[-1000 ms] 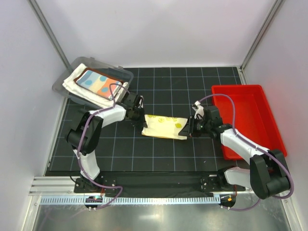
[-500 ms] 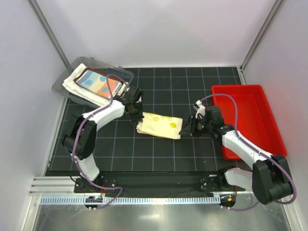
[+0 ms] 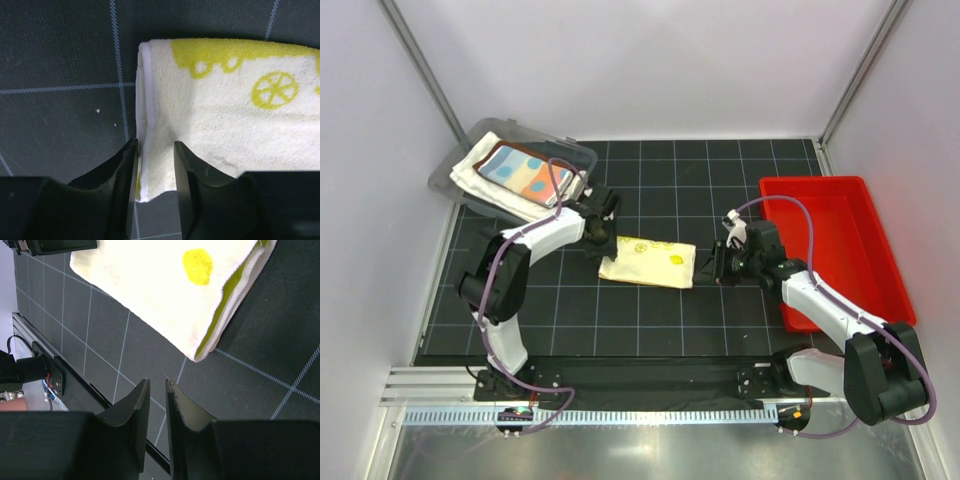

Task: Fold and stack the towels
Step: Neatly place the folded towel into the bin

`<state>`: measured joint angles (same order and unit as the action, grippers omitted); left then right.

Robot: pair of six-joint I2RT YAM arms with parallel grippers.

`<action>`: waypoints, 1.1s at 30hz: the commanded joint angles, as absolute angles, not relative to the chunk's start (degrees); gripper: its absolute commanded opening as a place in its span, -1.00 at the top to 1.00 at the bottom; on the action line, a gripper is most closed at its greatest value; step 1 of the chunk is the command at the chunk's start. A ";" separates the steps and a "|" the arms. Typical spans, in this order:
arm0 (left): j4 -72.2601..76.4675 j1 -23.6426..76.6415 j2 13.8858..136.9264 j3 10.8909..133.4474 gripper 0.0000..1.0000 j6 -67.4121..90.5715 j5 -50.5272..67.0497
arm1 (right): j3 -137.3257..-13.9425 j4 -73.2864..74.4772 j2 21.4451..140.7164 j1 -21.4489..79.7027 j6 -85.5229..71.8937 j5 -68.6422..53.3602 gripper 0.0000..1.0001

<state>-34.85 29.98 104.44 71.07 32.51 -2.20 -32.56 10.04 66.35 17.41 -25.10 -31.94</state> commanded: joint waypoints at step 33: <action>-33.22 29.88 112.85 69.17 0.98 38.76 2.73 | -34.28 8.35 66.71 17.23 -25.93 -27.77 0.46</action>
<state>-32.62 29.54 108.68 71.07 38.54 3.18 -33.95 10.33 68.49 17.39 -25.65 -27.77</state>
